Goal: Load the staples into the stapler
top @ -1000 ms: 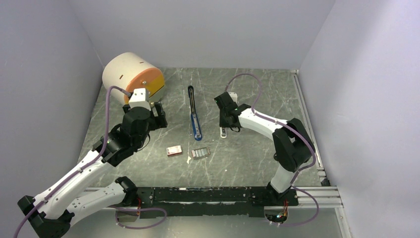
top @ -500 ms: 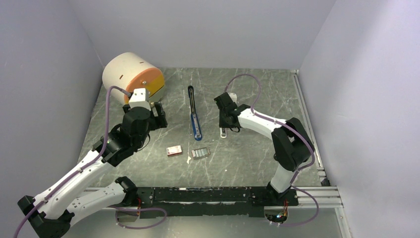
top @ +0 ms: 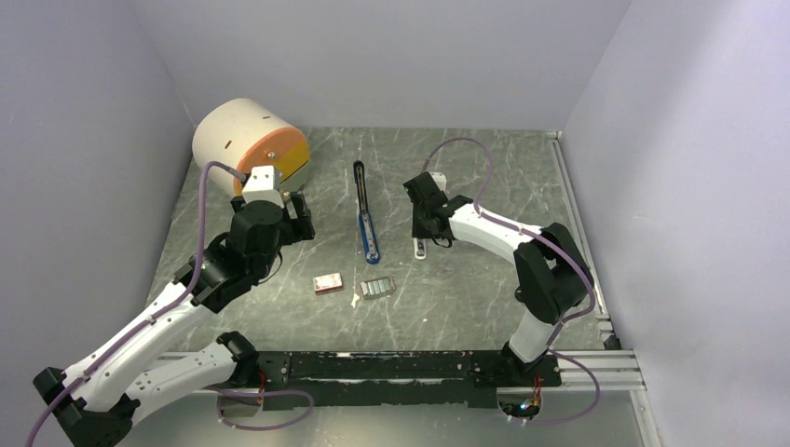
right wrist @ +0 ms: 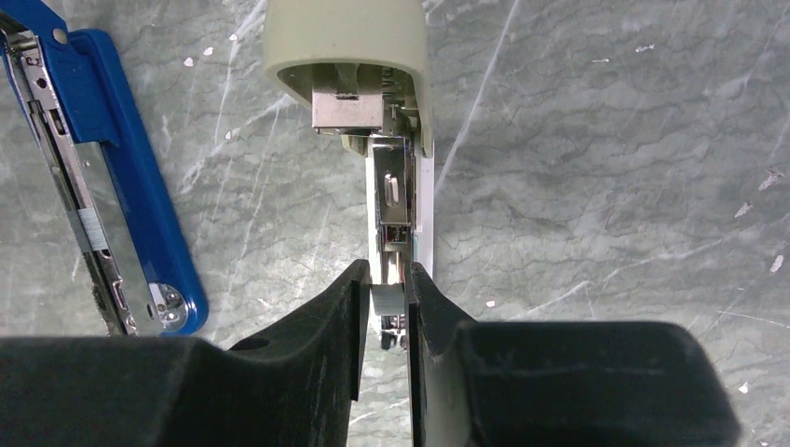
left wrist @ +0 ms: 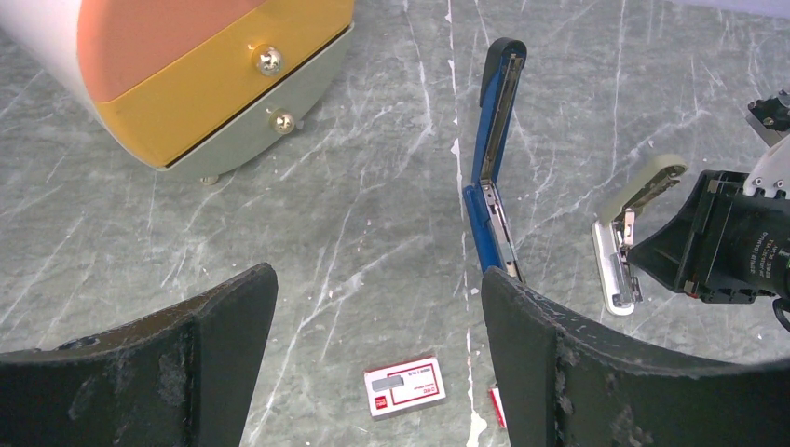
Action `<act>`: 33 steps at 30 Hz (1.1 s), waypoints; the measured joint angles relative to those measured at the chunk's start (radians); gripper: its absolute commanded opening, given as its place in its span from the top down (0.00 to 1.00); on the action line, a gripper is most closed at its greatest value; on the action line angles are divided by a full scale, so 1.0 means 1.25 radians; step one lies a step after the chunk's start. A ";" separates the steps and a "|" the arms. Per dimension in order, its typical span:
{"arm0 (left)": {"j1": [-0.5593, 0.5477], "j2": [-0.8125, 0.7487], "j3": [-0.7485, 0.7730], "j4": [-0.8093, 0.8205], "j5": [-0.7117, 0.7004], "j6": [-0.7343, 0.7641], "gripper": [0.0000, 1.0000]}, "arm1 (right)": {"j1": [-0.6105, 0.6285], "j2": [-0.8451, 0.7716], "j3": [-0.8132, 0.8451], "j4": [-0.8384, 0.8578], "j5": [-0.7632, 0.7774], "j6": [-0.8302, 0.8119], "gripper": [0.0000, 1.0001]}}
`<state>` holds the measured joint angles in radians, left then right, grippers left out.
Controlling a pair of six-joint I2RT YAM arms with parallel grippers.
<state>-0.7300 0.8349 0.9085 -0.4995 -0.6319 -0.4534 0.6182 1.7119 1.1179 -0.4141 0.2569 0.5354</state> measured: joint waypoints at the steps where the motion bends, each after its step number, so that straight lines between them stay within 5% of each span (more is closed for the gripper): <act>1: 0.000 0.000 0.000 0.000 0.000 0.000 0.15 | 0.000 0.000 0.000 0.000 -0.001 0.000 0.76; 33: 0.000 0.000 0.000 0.000 0.000 0.000 0.15 | 0.000 0.006 -0.013 0.009 -0.002 -0.016 0.77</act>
<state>-0.7300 0.8352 0.9085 -0.4995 -0.6319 -0.4534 0.6182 1.7195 1.1011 -0.4034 0.2539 0.5156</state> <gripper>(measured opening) 0.852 0.235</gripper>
